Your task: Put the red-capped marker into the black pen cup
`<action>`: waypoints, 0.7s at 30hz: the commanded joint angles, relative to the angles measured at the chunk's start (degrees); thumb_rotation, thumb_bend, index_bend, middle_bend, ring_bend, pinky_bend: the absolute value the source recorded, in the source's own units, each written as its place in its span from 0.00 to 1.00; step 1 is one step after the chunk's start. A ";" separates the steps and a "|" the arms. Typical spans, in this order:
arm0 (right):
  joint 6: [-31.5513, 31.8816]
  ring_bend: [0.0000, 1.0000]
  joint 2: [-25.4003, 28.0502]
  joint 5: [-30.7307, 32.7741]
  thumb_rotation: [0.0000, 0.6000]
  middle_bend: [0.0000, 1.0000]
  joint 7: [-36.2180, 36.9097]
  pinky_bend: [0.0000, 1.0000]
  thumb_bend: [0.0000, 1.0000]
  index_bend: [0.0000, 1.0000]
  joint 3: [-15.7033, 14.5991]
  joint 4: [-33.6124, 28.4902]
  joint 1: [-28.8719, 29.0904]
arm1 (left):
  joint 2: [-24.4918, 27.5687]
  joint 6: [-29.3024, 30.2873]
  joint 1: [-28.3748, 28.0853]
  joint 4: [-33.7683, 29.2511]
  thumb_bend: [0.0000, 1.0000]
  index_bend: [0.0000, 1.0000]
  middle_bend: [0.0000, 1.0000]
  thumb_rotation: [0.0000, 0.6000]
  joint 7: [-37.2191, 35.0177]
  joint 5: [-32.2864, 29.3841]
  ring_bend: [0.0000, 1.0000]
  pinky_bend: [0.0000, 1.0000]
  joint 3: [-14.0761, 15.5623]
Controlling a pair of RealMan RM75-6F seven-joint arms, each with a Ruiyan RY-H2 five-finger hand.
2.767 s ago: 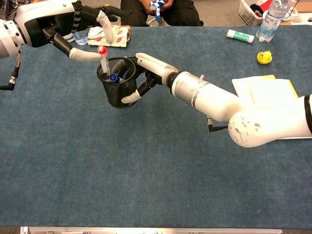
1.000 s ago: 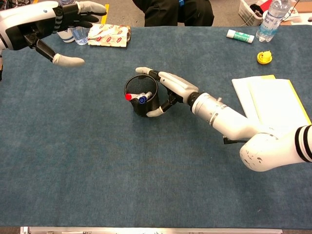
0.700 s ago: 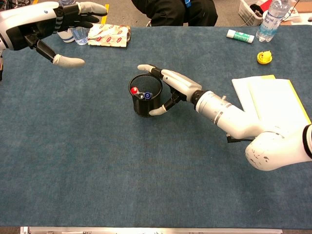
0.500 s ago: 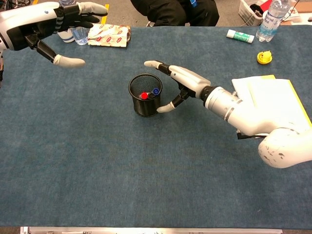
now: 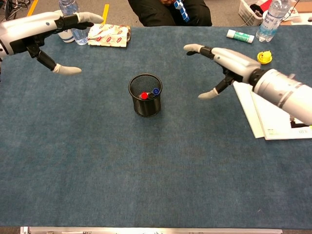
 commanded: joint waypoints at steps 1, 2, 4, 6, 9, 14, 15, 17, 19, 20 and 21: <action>1.37 0.09 6.21 3.81 1.00 0.20 -5.33 0.04 0.14 0.16 0.15 -5.73 -3.01 | -3.72 2.14 4.31 1.14 0.25 0.10 0.01 1.00 11.34 -5.49 0.00 0.00 -1.14; 2.51 0.11 7.37 4.44 1.00 0.22 -6.84 0.06 0.17 0.20 0.27 -6.57 -3.87 | -4.80 3.29 5.54 1.79 0.25 0.12 0.03 1.00 14.82 -6.99 0.00 0.01 -1.57; 4.29 0.16 9.19 5.33 1.00 0.28 -9.56 0.09 0.24 0.29 0.20 -7.69 -5.34 | -6.64 5.46 7.65 2.82 0.25 0.15 0.06 1.00 20.92 -9.74 0.01 0.05 -2.41; 5.95 0.21 10.76 6.29 1.00 0.32 -12.23 0.12 0.28 0.34 0.05 -8.76 -6.82 | -8.35 7.83 9.77 3.44 0.25 0.16 0.07 1.00 26.36 -12.63 0.02 0.07 -3.37; 8.51 0.25 12.59 6.86 1.00 0.35 -16.32 0.16 0.34 0.38 -0.35 -10.14 -8.71 | -9.36 9.80 12.19 3.07 0.25 0.18 0.07 1.00 32.36 -16.27 0.02 0.07 -4.07; 13.65 0.27 15.67 7.18 1.00 0.36 -22.92 0.17 0.37 0.41 -1.20 -13.30 -12.46 | -10.00 15.85 17.00 0.81 0.25 0.18 0.08 1.00 42.23 -20.82 0.02 0.07 -5.02; 14.54 0.27 16.08 7.14 1.00 0.36 -23.49 0.17 0.37 0.41 -1.29 -13.81 -13.13 | -10.22 17.30 17.97 0.54 0.25 0.18 0.08 1.00 43.72 -21.27 0.02 0.07 -5.10; 16.85 0.27 16.76 6.80 1.00 0.36 -25.02 0.17 0.37 0.41 -1.60 -14.48 -14.77 | -10.53 20.09 20.17 -0.21 0.25 0.18 0.08 1.00 46.50 -22.18 0.02 0.07 -5.02; 19.20 0.27 17.01 6.14 1.00 0.36 -25.94 0.17 0.37 0.41 -1.95 -14.81 -16.45 | -10.47 22.23 22.29 -1.42 0.25 0.18 0.08 1.00 48.38 -23.02 0.02 0.07 -4.77; 20.10 0.27 17.05 5.94 1.00 0.36 -26.04 0.17 0.37 0.41 -2.05 -14.94 -17.15 | -10.48 23.11 23.16 -1.87 0.25 0.18 0.08 1.00 48.98 -23.28 0.02 0.07 -4.67; 21.27 0.27 17.06 5.68 1.00 0.36 -26.00 0.17 0.37 0.41 -2.17 -15.08 -18.09 | -10.40 23.99 24.24 -2.40 0.25 0.18 0.08 1.00 49.63 -23.50 0.02 0.07 -4.39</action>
